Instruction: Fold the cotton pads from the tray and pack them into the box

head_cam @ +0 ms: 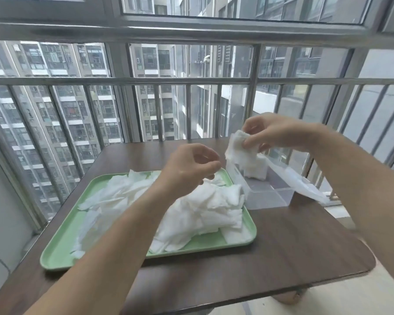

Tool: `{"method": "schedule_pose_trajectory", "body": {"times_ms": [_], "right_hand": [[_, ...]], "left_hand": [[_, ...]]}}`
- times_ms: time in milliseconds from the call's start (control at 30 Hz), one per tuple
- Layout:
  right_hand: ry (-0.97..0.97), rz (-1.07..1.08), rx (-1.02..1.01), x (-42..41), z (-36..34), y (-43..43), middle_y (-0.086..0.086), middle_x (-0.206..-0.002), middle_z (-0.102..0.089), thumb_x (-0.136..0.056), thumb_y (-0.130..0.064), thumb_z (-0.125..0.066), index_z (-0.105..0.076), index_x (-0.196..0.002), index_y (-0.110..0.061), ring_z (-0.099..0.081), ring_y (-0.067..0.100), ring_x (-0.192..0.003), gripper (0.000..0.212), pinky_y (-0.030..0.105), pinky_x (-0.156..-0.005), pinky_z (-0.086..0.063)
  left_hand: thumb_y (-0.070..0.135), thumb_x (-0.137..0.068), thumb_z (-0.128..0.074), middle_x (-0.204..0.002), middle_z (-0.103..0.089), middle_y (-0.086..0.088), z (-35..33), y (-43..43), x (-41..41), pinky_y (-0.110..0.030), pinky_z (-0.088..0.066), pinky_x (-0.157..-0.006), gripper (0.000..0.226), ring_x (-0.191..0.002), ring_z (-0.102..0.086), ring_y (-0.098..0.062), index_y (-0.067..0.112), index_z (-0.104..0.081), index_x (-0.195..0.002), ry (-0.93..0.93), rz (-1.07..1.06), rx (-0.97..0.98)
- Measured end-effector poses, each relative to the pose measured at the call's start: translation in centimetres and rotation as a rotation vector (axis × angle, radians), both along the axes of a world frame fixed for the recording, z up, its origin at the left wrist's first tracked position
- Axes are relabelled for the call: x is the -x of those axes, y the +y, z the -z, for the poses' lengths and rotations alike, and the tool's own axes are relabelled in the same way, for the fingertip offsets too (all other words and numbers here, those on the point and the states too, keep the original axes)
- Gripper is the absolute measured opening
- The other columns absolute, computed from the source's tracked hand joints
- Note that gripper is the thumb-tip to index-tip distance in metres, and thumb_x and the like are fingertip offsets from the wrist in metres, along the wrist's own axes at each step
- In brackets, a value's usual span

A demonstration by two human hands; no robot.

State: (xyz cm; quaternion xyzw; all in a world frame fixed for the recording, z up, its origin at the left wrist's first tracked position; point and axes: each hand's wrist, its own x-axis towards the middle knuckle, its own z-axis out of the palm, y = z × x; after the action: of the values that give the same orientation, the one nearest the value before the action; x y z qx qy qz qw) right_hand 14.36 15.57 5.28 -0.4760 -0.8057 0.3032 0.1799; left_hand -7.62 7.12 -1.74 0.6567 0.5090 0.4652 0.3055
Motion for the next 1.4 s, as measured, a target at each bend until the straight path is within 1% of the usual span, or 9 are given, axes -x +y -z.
{"method": "schedule_pose_trajectory", "body": {"times_ms": [133,267,400,533,767,933,1133,1300,1400], "right_hand": [[-0.253,0.122,-0.100,-2.5,1.2,1.3,0.002,-0.106,-0.068,-0.092,-0.025,-0.065,-0.065,-0.104,-0.019,-0.066,0.019,-0.099,0.014,0.037,-0.088,-0.056],[-0.336,0.131,-0.126,-3.3,3.2,2.2,-0.007,-0.102,-0.066,-0.092,-0.030,-0.067,-0.067,-0.097,-0.025,-0.062,0.010,-0.094,0.007,0.025,-0.071,-0.047],[-0.425,0.110,-0.179,-3.3,5.0,3.3,-0.015,-0.088,-0.063,-0.088,-0.029,-0.073,-0.069,-0.086,-0.034,-0.059,0.005,-0.082,0.007,0.022,-0.065,-0.041],[-0.492,0.165,-0.316,-3.2,6.2,3.9,-0.009,-0.096,-0.060,-0.092,-0.026,-0.066,-0.072,-0.098,-0.031,-0.059,0.015,-0.092,0.009,0.027,-0.074,-0.044],[-0.555,0.260,-0.428,-2.9,7.5,4.5,-0.009,-0.102,-0.060,-0.093,-0.024,-0.056,-0.066,-0.108,-0.034,-0.062,0.021,-0.100,0.020,0.032,-0.071,-0.046],[-0.495,0.285,-0.391,-3.2,7.4,4.2,-0.007,-0.105,-0.067,-0.090,-0.021,-0.061,-0.061,-0.109,-0.029,-0.061,0.018,-0.096,0.020,0.034,-0.078,-0.052],[-0.448,0.306,-0.425,-1.7,5.4,2.6,-0.009,-0.100,-0.065,-0.085,-0.030,-0.065,-0.060,-0.104,-0.029,-0.060,0.019,-0.096,0.019,0.038,-0.081,-0.052],[-0.220,0.166,-0.431,3.1,4.2,0.2,-0.012,-0.090,-0.065,-0.089,-0.028,-0.066,-0.067,-0.095,-0.025,-0.063,0.013,-0.088,0.007,0.034,-0.077,-0.054],[-0.124,0.050,-0.411,6.4,4.6,-0.7,-0.011,-0.087,-0.067,-0.091,-0.024,-0.065,-0.072,-0.095,-0.020,-0.065,0.008,-0.084,0.009,0.027,-0.074,-0.055]], "left_hand": [[0.015,-0.084,-0.071,-0.086,-0.074,0.010,0.9,1.7,-2.8,-0.029,-0.060,-0.071,0.012,-0.077,-0.071,-0.007,0.026,-0.074,-0.086,0.226,-0.005,-0.024],[0.015,-0.080,-0.069,-0.090,-0.071,0.013,1.9,3.0,-5.3,-0.033,-0.058,-0.084,0.019,-0.086,-0.067,-0.004,0.034,-0.069,-0.076,0.330,-0.036,-0.016],[0.031,-0.082,-0.076,-0.094,-0.070,0.011,2.5,3.6,-6.8,-0.031,-0.055,-0.080,0.013,-0.089,-0.065,-0.009,0.035,-0.064,-0.079,0.422,-0.027,0.004],[0.036,-0.081,-0.076,-0.084,-0.058,0.019,2.9,3.8,-7.3,-0.031,-0.054,-0.079,0.013,-0.085,-0.060,-0.008,0.036,-0.062,-0.081,0.485,-0.011,0.013],[0.035,-0.081,-0.074,-0.082,-0.055,0.021,2.4,3.6,-7.4,-0.036,-0.057,-0.080,0.012,-0.086,-0.061,-0.011,0.034,-0.064,-0.087,0.534,-0.007,0.003],[0.038,-0.086,-0.072,-0.083,-0.056,0.018,2.7,3.6,-7.2,-0.037,-0.055,-0.083,0.010,-0.088,-0.059,-0.011,0.031,-0.065,-0.089,0.561,0.010,-0.015],[0.042,-0.093,-0.064,-0.089,-0.064,0.014,2.6,2.7,-6.3,-0.036,-0.054,-0.086,0.017,-0.092,-0.063,-0.010,0.026,-0.068,-0.095,0.533,0.058,-0.014],[0.040,-0.090,-0.068,-0.090,-0.068,0.012,1.9,2.2,-2.4,-0.026,-0.050,-0.076,0.011,-0.090,-0.064,-0.008,0.029,-0.068,-0.091,0.495,-0.004,0.001],[0.037,-0.089,-0.070,-0.090,-0.070,0.009,1.1,1.8,1.3,-0.023,-0.049,-0.069,0.008,-0.085,-0.065,-0.007,0.029,-0.070,-0.089,0.491,-0.088,0.000]]}}
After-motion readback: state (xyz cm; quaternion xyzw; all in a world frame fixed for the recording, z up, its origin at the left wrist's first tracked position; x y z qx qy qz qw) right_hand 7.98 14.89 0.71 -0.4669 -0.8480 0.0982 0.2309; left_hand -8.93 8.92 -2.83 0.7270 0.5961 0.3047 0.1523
